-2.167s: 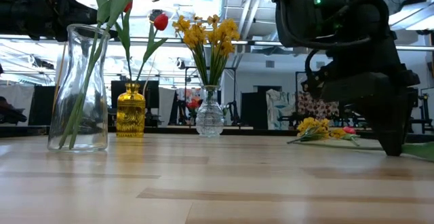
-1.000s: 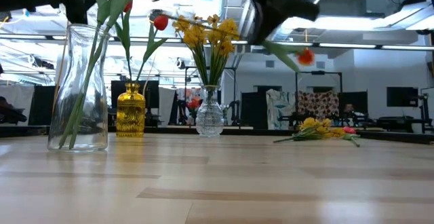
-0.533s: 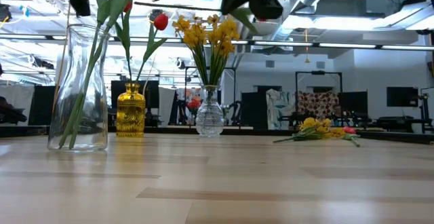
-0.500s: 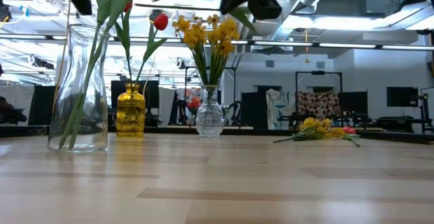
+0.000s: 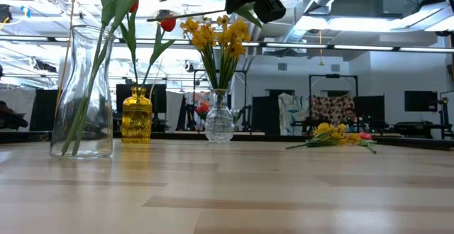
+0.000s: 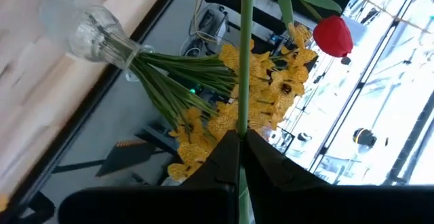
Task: Sort flowers into vase by color
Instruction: Put the yellow flower into the bottom transparent vase
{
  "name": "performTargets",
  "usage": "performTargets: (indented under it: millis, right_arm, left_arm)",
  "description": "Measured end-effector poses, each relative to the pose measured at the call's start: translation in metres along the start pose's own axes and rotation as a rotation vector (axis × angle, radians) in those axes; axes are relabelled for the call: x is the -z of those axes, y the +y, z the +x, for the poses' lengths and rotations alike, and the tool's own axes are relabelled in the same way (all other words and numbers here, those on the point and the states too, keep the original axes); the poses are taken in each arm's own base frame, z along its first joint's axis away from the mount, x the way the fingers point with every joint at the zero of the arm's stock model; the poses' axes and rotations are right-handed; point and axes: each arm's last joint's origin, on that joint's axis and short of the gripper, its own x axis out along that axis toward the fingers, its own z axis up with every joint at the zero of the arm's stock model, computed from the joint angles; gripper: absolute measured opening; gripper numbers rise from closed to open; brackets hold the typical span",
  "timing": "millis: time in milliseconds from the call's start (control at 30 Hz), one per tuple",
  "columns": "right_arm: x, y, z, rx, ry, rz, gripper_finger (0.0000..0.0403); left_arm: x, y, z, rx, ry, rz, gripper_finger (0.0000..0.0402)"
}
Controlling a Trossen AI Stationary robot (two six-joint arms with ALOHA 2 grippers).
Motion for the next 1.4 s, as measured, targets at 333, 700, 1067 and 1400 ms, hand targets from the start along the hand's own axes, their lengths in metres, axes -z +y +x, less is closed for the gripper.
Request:
performTargets:
  millis: [333, 700, 1067, 1400]
  right_arm:
    - [0.002, -0.013, 0.005, 0.059, 0.065, -0.085, 0.004]
    - [0.004, -0.032, 0.008, 0.127, 0.088, -0.097, 0.004]
    - [0.004, -0.037, 0.008, 0.154, 0.062, -0.063, 0.004]
    - [0.002, -0.037, 0.008, 0.165, 0.006, -0.067, 0.004]
  left_arm:
    - [-0.031, -0.001, 0.046, -0.008, 0.263, 0.098, 0.0231]
    - [-0.029, 0.001, 0.078, -0.011, 0.363, 0.114, 0.0231]
    - [-0.021, 0.004, 0.088, -0.068, 0.408, 0.139, 0.0228]
    - [-0.009, 0.005, 0.105, -0.078, 0.458, 0.125, 0.0181]
